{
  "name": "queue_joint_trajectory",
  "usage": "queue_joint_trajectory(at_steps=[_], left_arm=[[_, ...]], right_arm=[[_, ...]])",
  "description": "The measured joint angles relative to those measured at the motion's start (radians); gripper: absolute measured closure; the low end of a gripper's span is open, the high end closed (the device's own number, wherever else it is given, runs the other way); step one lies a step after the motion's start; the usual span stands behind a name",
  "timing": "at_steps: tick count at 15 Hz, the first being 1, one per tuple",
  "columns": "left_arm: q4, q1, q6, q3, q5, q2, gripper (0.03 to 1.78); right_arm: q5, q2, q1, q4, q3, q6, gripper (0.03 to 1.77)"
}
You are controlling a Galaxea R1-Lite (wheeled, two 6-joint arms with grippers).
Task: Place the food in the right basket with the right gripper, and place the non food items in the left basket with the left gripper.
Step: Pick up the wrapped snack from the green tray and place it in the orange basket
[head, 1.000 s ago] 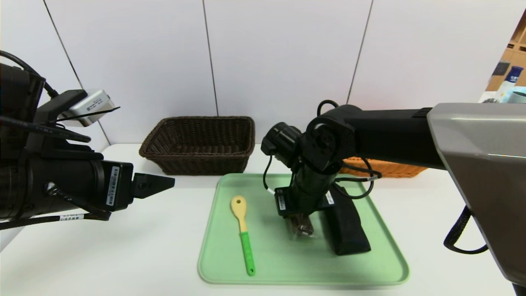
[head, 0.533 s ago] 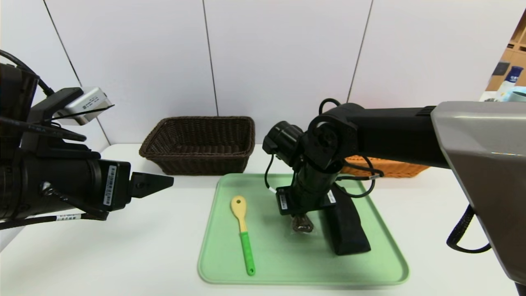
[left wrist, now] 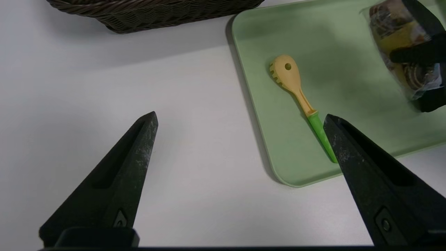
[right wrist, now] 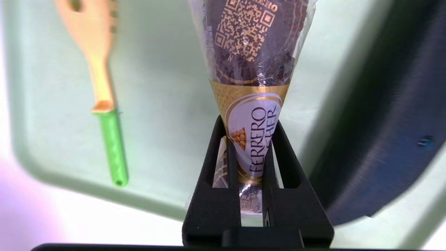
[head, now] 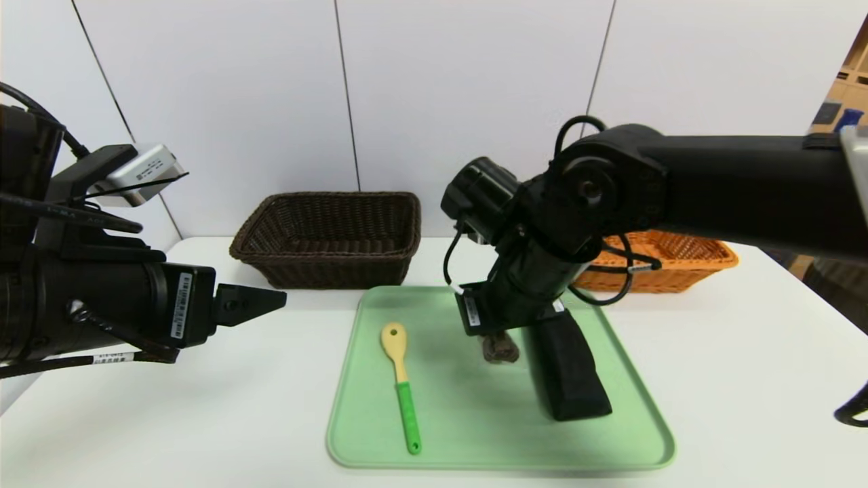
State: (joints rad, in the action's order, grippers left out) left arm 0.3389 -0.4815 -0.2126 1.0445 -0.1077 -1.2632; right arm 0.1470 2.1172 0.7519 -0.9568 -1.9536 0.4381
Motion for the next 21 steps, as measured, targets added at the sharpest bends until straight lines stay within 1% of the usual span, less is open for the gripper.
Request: queue_joint_trajectory(at_steps=[2, 4, 6, 8, 9, 11, 13, 15, 18, 21], left_arm=[[0.000, 0.000, 0.000, -0.004, 0.000, 0.002, 0.12], [0.000, 0.000, 0.000, -0.006, 0.000, 0.005, 0.12], [0.000, 0.000, 0.000, -0.008, 0.000, 0.007, 0.12], [0.001, -0.001, 0.000, -0.016, 0.001, 0.010, 0.12], [0.000, -0.001, -0.002, -0.021, 0.004, 0.011, 0.12], [-0.002, -0.002, -0.002, -0.026, 0.007, 0.011, 0.12], [-0.002, -0.005, -0.002, -0.027, 0.010, 0.011, 0.12], [-0.002, -0.012, -0.002, -0.027, 0.011, 0.009, 0.12], [-0.011, -0.013, -0.003, -0.021, 0.008, -0.010, 0.12], [-0.061, -0.013, -0.002, -0.012, -0.003, -0.039, 0.12]], right_arm=[[0.006, -0.059, -0.011, 0.030, -0.001, -0.013, 1.58], [0.009, -0.123, -0.048, 0.076, -0.001, -0.015, 1.58], [0.016, -0.181, -0.107, 0.121, -0.001, -0.017, 1.58], [0.041, -0.221, -0.181, 0.179, -0.001, -0.014, 1.58], [0.048, -0.236, -0.223, 0.214, 0.000, -0.013, 1.58], [0.047, -0.252, -0.320, 0.238, 0.002, -0.010, 1.58], [0.027, -0.248, -0.412, 0.244, 0.004, -0.008, 1.58], [-0.015, -0.225, -0.481, 0.248, 0.005, -0.009, 1.58], [-0.053, -0.164, -0.557, 0.278, 0.005, -0.011, 1.58], [-0.098, -0.098, -0.631, 0.341, 0.004, -0.008, 1.58]])
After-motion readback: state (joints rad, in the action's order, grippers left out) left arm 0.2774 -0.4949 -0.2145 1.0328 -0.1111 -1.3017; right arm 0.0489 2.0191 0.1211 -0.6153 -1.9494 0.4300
